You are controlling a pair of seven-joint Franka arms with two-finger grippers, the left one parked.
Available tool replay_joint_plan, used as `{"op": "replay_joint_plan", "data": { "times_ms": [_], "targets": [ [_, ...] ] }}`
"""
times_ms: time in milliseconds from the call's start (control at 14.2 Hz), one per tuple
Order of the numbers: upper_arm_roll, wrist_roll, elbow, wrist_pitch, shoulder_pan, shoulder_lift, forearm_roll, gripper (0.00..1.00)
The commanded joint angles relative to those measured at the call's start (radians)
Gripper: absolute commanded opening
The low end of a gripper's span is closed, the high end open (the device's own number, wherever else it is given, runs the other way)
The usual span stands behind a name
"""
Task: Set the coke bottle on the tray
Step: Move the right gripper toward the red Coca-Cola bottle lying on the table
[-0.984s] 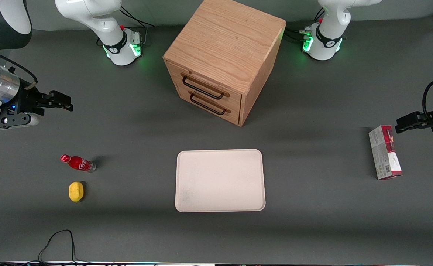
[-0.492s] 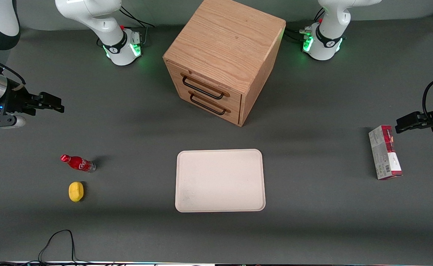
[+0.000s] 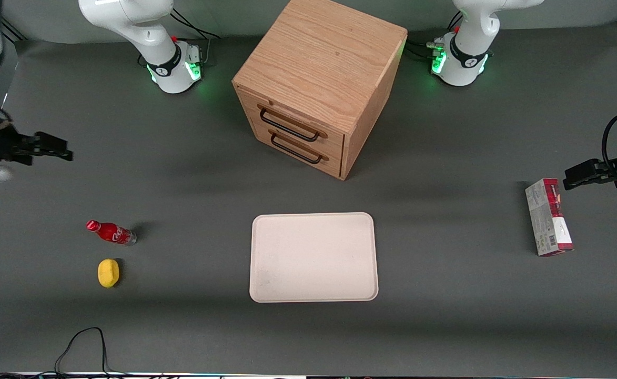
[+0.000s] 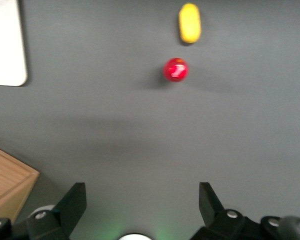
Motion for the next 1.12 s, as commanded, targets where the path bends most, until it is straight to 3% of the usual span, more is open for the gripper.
{"op": "replay_joint_plan", "data": {
  "times_ms": [0,281,703,773,914,1055],
  "targets": [
    [-0.101,-0.130,0.149,-0.018,-0.002,0.119,0.006,1.00],
    [-0.102,-0.124,0.094,0.012,0.008,0.126,0.006,1.00],
    [-0.099,-0.115,-0.165,0.401,0.011,0.138,0.023,1.00],
    [-0.099,-0.115,-0.183,0.455,0.014,0.155,0.049,1.00],
    [-0.098,-0.112,-0.190,0.506,0.036,0.202,0.101,1.00],
    [-0.098,-0.107,-0.203,0.560,0.053,0.241,0.106,1.00]
  ]
}}
